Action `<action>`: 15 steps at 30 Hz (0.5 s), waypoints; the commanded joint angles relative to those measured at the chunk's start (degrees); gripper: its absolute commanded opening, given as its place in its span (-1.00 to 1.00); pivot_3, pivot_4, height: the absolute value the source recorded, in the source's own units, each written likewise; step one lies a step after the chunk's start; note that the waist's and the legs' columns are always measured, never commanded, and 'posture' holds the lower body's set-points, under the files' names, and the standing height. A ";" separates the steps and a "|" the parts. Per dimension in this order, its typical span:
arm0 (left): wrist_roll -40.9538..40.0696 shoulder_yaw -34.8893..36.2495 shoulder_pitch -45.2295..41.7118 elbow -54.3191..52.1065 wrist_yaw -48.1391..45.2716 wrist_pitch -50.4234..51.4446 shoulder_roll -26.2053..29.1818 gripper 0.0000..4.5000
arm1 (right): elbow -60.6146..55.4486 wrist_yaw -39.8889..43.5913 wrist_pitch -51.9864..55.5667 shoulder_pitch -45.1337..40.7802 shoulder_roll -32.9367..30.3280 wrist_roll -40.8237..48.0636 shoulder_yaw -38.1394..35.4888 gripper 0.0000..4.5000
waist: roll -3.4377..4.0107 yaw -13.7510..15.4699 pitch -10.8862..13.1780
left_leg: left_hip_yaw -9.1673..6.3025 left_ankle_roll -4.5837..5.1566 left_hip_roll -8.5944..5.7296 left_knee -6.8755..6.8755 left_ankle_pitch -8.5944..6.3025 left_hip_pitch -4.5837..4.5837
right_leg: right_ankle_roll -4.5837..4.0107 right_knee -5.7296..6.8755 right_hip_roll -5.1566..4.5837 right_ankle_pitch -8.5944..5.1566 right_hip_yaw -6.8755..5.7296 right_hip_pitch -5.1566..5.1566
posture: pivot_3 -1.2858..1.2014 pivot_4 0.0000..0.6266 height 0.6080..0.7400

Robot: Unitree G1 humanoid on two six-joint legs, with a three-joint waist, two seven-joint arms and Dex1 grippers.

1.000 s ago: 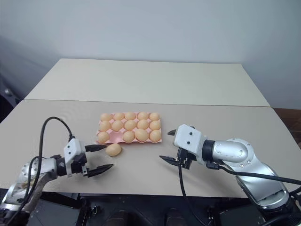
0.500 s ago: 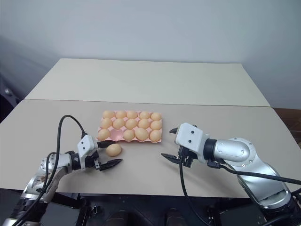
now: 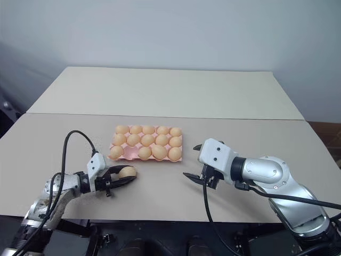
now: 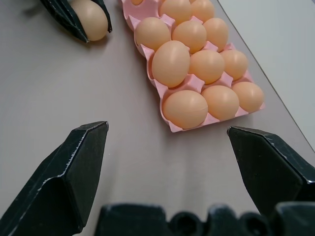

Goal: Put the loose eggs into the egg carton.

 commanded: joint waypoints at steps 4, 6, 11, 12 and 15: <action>-7.55 7.20 1.63 -8.28 -3.55 1.46 4.43 -0.23 | -1.39 -0.19 -0.21 -0.28 -0.51 -0.14 -1.60 1.00 | 0.00 0.15 0.00 | 0.00 0.00 0.00 0.00 0.00 0.02 | 0.00 -0.01 0.00 0.00 0.00 0.02 | 0.03 -0.52 1.00; -8.32 8.50 -0.28 -8.18 -1.96 2.31 4.23 -0.23 | -1.37 -0.21 -0.19 -0.38 -0.46 -0.14 -1.50 1.00 | 0.00 0.47 0.00 | 0.00 0.00 0.00 0.00 0.00 0.02 | 0.00 0.00 -0.01 0.00 -0.01 0.03 | 0.03 -0.52 1.00; -8.70 8.35 -8.56 -4.58 -0.05 2.94 2.58 -0.23 | -1.49 -0.15 -0.17 -1.14 -0.15 0.24 -1.52 1.00 | 0.00 0.47 0.00 | -0.02 0.00 -0.01 0.02 0.00 -0.01 | 0.00 -0.05 -0.01 0.00 -0.04 0.06 | 0.03 -0.52 1.00; -8.37 7.78 -9.98 -3.77 0.03 3.12 2.40 -0.23 | -1.66 -0.08 -0.13 -1.21 -0.14 0.43 -1.65 1.00 | 0.00 0.41 0.00 | -0.01 0.00 -0.01 0.02 0.00 -0.02 | 0.00 -0.05 -0.01 0.00 -0.04 0.05 | 0.03 -0.52 1.00; -4.79 5.03 -13.97 0.23 0.40 1.07 1.55 -0.23 | -2.40 0.06 -1.16 -1.19 -0.06 0.48 -2.04 1.00 | 0.00 0.25 0.00 | -0.02 0.00 -0.03 0.02 0.00 -0.01 | 0.00 -0.03 0.00 0.00 -0.04 0.04 | 0.03 -0.52 1.00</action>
